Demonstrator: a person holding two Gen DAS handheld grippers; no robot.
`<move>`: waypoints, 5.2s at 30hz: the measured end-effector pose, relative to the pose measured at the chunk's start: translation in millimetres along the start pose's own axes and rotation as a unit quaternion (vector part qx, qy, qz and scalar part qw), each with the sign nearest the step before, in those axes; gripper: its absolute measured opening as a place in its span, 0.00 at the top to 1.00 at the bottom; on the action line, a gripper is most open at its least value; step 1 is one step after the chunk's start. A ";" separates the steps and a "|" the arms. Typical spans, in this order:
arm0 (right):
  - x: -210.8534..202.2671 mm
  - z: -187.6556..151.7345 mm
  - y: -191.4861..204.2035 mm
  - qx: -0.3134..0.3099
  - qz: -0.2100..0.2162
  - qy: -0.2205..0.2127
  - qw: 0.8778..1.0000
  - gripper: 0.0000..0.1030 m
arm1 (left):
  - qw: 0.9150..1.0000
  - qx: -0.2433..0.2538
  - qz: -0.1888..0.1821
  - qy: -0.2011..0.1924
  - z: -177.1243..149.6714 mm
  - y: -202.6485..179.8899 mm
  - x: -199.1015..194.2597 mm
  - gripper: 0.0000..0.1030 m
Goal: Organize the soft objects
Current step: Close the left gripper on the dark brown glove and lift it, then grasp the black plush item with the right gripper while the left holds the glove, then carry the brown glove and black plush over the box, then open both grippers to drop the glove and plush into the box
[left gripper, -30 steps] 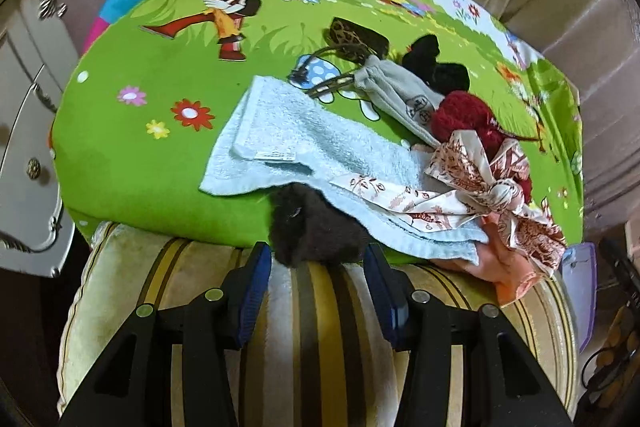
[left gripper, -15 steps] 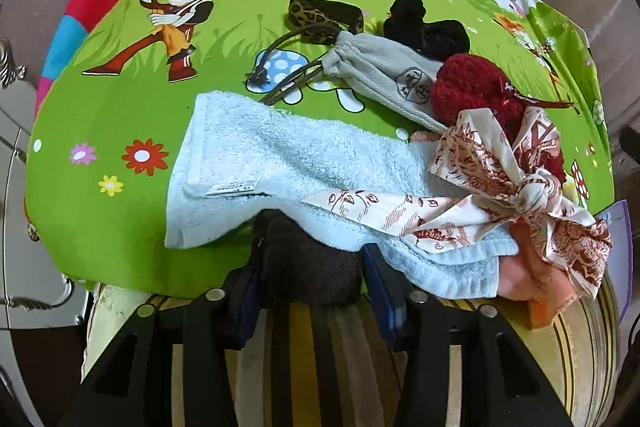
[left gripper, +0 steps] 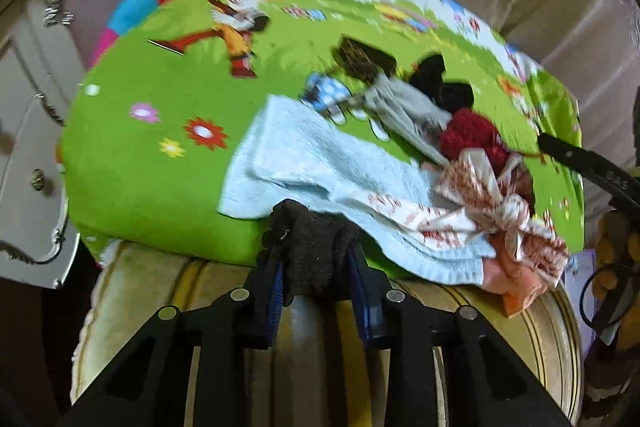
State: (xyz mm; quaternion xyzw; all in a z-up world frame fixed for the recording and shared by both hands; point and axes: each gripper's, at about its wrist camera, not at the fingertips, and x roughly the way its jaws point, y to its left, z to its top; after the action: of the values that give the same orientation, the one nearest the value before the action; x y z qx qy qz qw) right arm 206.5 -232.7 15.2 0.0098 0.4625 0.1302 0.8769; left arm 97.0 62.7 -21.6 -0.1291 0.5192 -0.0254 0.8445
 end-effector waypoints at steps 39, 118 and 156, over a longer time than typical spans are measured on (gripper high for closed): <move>142.1 90.7 15.4 -0.057 0.105 0.088 0.989 0.83 | 0.998 -0.029 0.041 -0.043 39.8 2.5 8.3 0.70; -129.7 -227.7 -176.0 0.043 0.194 0.314 0.929 0.86 | 0.879 0.439 -0.032 0.185 -139.2 -394.4 -22.4 0.75; -104.2 -237.9 -244.7 0.110 0.267 0.391 0.874 0.25 | 0.691 0.663 0.069 0.280 -189.4 -479.6 49.3 0.33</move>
State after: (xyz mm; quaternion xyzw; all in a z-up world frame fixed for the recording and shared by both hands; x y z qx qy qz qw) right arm 10.5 -518.4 -70.3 0.1773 0.7586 0.3009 0.5500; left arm -3.9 -445.3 -28.3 0.5140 0.5872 -0.3394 0.5252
